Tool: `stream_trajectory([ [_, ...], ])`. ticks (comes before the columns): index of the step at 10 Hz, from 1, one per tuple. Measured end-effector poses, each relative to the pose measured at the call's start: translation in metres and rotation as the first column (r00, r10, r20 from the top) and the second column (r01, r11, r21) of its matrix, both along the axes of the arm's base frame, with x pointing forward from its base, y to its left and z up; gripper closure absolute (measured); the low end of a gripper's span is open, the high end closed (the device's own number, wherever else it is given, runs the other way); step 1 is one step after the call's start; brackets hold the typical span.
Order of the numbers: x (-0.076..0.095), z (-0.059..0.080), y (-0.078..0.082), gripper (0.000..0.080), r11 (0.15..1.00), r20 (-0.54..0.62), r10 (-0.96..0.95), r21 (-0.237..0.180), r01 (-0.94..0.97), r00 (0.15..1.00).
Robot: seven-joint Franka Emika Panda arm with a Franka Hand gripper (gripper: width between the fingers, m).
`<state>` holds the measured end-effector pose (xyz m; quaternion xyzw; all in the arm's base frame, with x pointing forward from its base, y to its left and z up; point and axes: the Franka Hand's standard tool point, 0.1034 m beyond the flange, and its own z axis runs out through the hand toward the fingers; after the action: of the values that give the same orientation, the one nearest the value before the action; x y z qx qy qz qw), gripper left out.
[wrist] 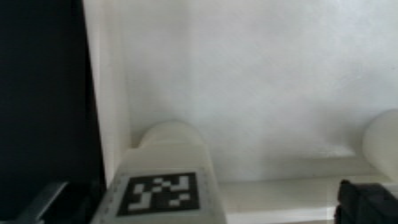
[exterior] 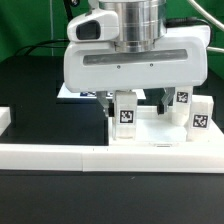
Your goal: Assemble square table
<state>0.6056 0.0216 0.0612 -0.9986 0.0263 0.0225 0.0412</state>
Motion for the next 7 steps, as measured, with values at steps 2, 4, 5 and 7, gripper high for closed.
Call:
stream_trajectory([
  [2, 0.0, 0.0, -0.004, 0.0394, 1.0, -0.002, -0.022, -0.006, 0.022, 1.0],
  [4, 0.001, 0.0, -0.013, 0.051, 0.995, -0.002, -0.102, -0.02, 0.102, 0.995],
  [5, 0.001, 0.0, -0.013, 0.0513, 0.981, -0.008, -0.192, -0.025, 0.192, 0.981],
  [7, 0.001, 0.0, -0.012, 0.0513, 0.943, -0.016, -0.331, -0.032, 0.33, 0.943],
])
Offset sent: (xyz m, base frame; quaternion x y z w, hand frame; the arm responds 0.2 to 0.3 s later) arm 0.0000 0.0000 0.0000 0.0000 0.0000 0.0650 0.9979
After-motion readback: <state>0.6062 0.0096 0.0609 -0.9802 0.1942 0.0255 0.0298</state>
